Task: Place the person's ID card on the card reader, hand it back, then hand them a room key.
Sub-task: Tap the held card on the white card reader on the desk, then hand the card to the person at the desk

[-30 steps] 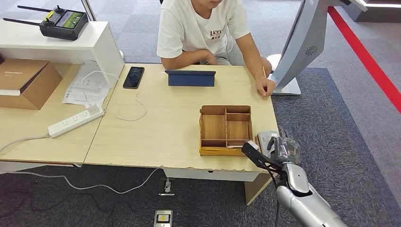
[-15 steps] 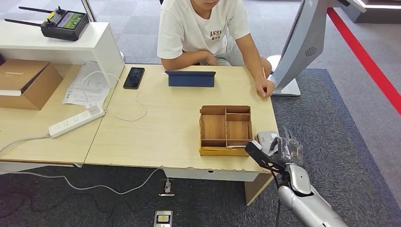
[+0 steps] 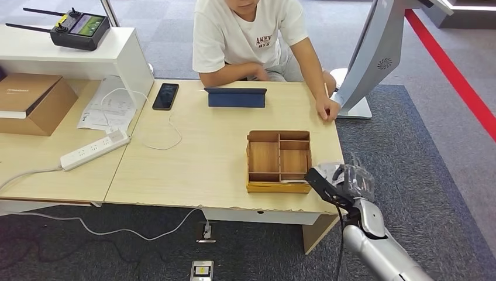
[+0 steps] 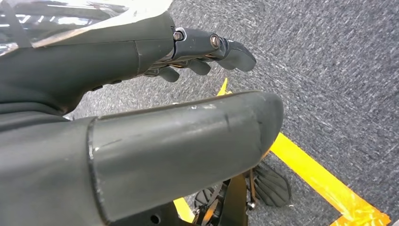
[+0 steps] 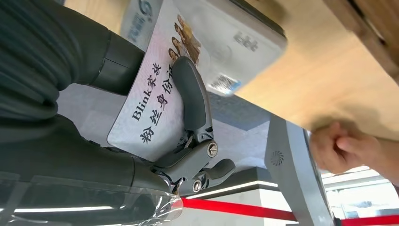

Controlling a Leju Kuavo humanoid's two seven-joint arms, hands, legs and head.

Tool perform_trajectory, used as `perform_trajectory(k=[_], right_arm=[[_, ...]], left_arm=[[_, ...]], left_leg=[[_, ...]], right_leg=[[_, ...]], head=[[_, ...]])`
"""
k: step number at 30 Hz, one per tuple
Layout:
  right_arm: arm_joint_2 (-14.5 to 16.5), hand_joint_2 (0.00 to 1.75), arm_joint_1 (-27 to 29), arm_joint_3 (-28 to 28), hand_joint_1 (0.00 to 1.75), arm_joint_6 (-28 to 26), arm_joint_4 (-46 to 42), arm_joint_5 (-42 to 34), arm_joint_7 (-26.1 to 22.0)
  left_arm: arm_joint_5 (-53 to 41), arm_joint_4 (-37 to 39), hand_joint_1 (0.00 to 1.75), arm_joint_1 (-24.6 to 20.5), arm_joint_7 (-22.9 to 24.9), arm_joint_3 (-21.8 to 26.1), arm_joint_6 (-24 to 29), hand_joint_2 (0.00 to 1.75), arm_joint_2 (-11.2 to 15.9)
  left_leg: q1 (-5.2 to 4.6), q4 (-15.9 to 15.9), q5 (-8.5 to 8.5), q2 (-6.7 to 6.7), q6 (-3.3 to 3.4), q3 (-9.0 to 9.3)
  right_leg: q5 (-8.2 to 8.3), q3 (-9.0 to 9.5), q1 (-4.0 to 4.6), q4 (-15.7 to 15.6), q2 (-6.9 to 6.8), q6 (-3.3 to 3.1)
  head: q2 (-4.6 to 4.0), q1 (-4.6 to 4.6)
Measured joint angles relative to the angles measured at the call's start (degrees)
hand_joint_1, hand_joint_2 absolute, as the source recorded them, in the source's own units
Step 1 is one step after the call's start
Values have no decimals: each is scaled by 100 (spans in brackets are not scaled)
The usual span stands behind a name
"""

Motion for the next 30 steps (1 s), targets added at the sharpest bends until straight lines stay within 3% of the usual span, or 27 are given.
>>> perform_trajectory(k=[17, 21, 30], right_arm=[[-340, 175, -408, -181, 175, 184, -2076, 371, 297], [-205, 175, -658, -98, 175, 306, -2237, 460, 141], [431, 175, -1375, 391, 175, 479, -2061, 627, -211]], left_arm=[[568, 0, 0, -16, -127, -532, 127, 0, 49], [636, -1, 0, -29, -178, -640, 131, 0, 49], [721, -5, 0, -86, -280, -958, 86, 0, 57]], left_leg=[[0, 0, 0, 0, 0, -4], [1, -1, 1, 0, -1, -6], [5, -2, 5, -6, -5, -10]], right_leg=[[0, -3, 0, 1, 0, -1], [-1, -4, 1, 4, 0, -1], [-1, -10, 4, 9, -1, -2]], head=[[0, -1], [0, -1], [0, 0]])
